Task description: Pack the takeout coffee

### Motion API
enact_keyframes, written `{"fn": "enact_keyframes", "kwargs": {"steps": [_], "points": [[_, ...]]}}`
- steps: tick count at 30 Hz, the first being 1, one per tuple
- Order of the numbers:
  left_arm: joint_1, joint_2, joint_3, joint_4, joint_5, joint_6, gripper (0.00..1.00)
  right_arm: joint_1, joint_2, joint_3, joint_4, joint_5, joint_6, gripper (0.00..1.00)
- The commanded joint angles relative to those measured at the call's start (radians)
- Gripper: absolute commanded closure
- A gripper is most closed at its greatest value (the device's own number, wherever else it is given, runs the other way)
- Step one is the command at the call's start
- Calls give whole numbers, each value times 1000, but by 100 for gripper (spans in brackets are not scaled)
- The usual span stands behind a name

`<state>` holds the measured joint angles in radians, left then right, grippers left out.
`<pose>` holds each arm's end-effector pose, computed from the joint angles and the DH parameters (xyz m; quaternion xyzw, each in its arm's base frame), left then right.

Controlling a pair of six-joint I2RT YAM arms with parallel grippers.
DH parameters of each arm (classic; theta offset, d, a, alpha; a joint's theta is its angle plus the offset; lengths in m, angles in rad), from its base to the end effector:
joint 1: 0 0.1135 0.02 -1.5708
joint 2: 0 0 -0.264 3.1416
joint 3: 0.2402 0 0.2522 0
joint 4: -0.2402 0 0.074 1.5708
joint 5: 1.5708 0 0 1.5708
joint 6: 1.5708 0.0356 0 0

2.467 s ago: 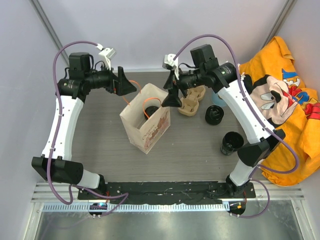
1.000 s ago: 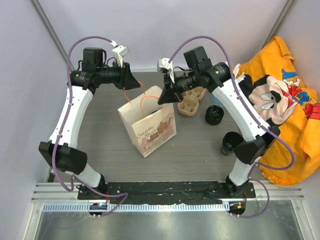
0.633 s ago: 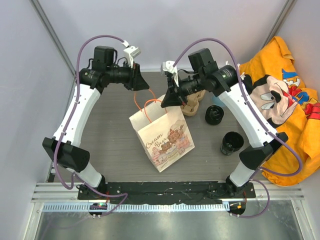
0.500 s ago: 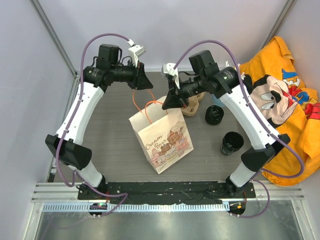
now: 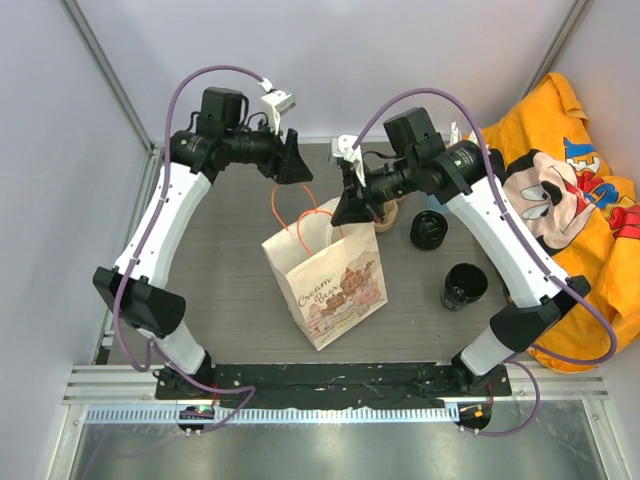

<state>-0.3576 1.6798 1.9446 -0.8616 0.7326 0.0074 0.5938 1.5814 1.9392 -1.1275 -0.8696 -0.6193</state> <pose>0.3219 -0.1457 0.4415 0.3146 0.7810 -0.3878 0.3751 0.2341 0.1909 0.4520 -0.6110 0.5926 0.3833 0.3586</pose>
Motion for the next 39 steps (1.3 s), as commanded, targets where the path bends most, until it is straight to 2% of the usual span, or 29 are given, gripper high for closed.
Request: {"fn": "enact_keyframes", "kwargs": {"steps": [1,4,7,11,14,19,28,37,39], "points": [[19,-71,47,-23,7,32,34,4,-55,-16,2,7,-23,99],[43,-92,47,-34,59,34,25,4,-64,-31,6,11,-23,99],[83,-103,40,-34,141,19,23,4,-72,-48,11,17,-23,99],[149,-103,30,-45,301,0,27,4,-81,-60,14,21,-22,99],[155,-94,40,-121,332,58,31,4,-84,-63,14,24,-22,99],[126,-78,48,-233,318,158,33,4,-87,-62,14,26,-22,99],[97,-71,42,-296,277,227,40,4,-93,-62,14,27,-19,99],[77,-75,7,-277,177,253,43,4,-96,-63,9,21,-23,99],[74,-71,7,-278,177,253,48,4,-97,-68,9,23,-22,99]]}}
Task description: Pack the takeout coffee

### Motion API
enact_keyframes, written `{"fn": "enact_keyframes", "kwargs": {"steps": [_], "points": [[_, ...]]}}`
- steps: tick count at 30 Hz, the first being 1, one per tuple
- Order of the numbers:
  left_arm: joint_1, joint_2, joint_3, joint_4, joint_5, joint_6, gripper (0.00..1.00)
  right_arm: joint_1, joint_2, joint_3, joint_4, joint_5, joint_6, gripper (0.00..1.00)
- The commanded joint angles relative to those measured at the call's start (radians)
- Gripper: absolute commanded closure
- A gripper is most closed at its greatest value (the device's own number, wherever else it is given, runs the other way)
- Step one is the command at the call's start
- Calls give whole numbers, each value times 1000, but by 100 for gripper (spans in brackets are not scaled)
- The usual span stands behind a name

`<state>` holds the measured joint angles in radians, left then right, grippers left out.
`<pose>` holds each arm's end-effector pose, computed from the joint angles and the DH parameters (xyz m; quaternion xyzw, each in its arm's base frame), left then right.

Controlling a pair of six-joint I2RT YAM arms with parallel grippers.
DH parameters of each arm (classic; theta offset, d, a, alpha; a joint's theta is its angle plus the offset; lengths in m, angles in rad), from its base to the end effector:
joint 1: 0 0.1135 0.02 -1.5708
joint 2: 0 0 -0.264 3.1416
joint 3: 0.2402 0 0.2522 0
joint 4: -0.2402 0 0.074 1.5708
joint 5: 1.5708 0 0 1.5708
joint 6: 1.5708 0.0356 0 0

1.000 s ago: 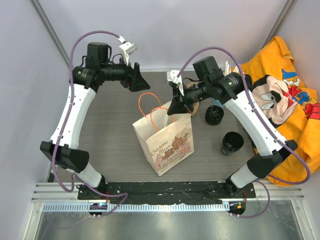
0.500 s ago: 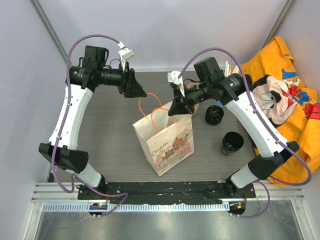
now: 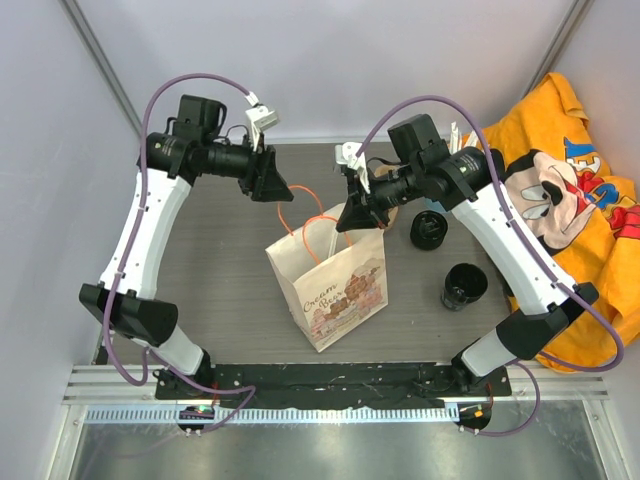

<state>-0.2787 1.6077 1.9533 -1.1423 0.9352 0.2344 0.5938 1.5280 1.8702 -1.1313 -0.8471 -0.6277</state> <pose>0.2867 -0.1118 0.4487 0.3743 0.7564 -0.4248 0.3276 0.2238 0.1833 0.4467 -0.6116 0.6007 0.3741 0.3537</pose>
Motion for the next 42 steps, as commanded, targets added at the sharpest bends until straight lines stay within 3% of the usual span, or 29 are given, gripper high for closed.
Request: {"fn": "enact_keyframes", "kwargs": {"steps": [1,8,10,14,28,42], "points": [[-7,0,-4,4,-29,28,53,4,-45,1,13,0,-13,99],[-33,15,-2,9,-42,31,78,4,-48,1,11,-4,-13,99],[-40,20,1,6,-47,31,80,4,-48,0,10,-4,-15,99],[-59,31,19,13,-68,28,98,4,-54,-2,1,-4,-24,99],[-149,175,260,35,-119,-21,100,4,-89,-54,-7,13,-43,99],[-208,241,349,53,-145,-38,100,4,-106,-129,39,-23,-14,99]]}}
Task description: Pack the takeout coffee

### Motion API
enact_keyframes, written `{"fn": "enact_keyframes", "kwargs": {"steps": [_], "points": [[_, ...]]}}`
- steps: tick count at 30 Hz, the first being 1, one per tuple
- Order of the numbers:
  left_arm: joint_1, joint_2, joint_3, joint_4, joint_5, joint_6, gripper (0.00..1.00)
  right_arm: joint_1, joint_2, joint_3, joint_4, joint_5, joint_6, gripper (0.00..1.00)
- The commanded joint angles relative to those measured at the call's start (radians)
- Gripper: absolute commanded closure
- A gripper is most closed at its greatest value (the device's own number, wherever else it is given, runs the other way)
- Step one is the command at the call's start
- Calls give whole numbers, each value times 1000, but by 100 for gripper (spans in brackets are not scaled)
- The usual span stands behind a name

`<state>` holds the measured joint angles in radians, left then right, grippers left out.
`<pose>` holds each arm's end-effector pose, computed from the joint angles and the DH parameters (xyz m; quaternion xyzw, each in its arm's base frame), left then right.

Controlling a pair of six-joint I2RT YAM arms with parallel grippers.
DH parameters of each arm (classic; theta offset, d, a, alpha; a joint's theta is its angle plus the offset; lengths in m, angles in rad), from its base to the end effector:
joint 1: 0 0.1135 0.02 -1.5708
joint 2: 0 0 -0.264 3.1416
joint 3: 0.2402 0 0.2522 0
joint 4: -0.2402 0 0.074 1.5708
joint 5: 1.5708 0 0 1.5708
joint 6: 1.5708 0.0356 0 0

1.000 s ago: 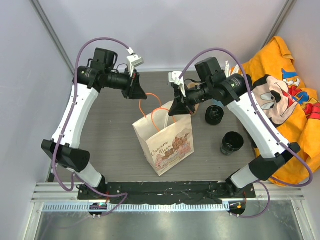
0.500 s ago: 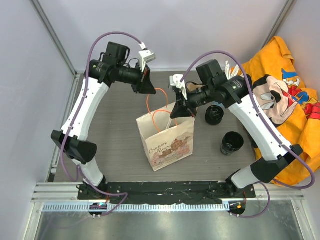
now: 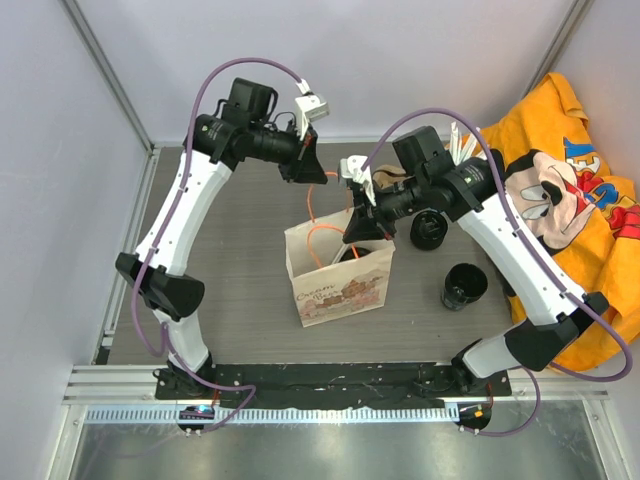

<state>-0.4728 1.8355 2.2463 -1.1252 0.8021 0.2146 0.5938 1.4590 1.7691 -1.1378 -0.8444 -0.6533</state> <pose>0.3127 -0.1887 0.4564 0.4348 0.7339 -0.4014 0.3334 0.2102 0.1740 0.4358 -0.6171 0.6031 0.3718 0.3424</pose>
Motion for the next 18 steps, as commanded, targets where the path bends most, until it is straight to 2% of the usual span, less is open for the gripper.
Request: {"fn": "enact_keyframes", "kwargs": {"steps": [1,18], "points": [[-18,25,62,38,-14,-20,100,4,-37,-39,52,-28,15,99],[-38,77,114,100,-47,-72,100,3,-37,-19,78,-44,46,99]]}}
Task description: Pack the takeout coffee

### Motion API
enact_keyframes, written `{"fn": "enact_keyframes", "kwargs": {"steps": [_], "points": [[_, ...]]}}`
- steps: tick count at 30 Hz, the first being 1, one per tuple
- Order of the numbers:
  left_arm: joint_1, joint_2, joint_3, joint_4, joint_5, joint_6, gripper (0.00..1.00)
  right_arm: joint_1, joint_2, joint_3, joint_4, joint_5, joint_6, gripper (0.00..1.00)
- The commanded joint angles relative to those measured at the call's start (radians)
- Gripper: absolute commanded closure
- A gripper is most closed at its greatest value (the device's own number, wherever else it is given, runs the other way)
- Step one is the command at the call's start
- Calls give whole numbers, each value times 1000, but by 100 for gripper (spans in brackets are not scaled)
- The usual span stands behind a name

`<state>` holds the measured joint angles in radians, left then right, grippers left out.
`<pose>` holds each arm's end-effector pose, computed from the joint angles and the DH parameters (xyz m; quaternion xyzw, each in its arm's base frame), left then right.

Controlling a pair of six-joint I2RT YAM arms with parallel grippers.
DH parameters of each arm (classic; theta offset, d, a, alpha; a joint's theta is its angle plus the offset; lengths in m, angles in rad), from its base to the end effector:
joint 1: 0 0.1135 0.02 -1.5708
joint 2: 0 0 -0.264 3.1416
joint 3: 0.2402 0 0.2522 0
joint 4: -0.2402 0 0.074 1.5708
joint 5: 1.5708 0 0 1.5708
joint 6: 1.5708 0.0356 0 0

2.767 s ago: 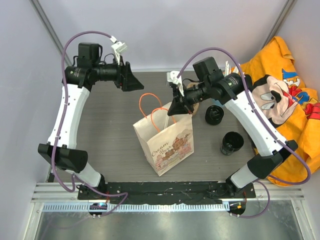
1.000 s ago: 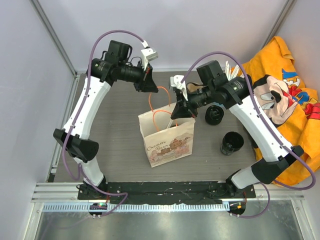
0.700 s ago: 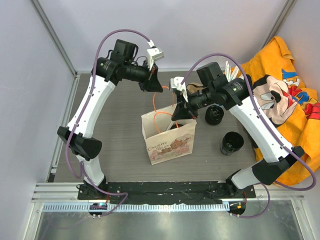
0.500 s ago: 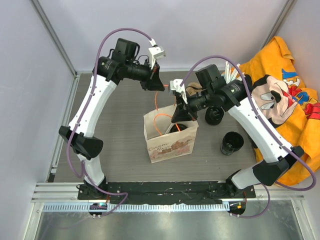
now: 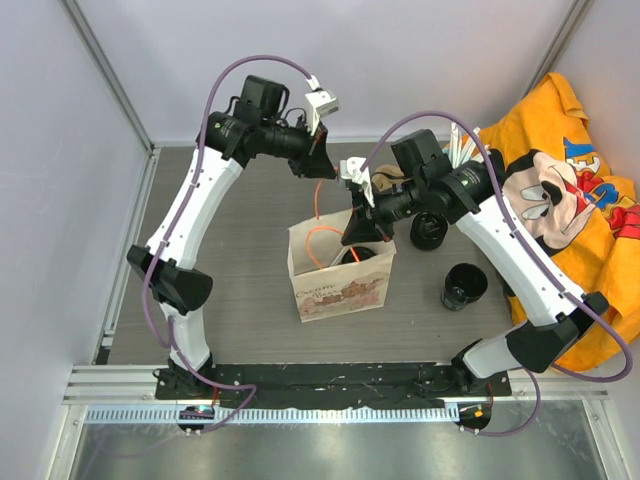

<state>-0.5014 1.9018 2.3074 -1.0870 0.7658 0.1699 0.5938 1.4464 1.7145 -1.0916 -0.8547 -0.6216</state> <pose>0.3254 -0.2065 0.4522 0.4276 0.7377 -0.3985 0.3379 0.2119 0.1754 0.4268 -0.6080 0.6092 0.3812 0.3375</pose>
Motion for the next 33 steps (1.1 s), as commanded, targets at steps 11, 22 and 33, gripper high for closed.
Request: {"fn": "enact_keyframes", "kwargs": {"steps": [11,22,33], "points": [[-31,39,73,79,-33,-49,100,4,-20,51,33,-50,22,99],[-31,11,47,84,-65,-41,57,4,-32,42,22,-18,5,77],[-5,-136,0,72,-125,-23,0,-3,-49,137,-54,80,-49,6]]}}
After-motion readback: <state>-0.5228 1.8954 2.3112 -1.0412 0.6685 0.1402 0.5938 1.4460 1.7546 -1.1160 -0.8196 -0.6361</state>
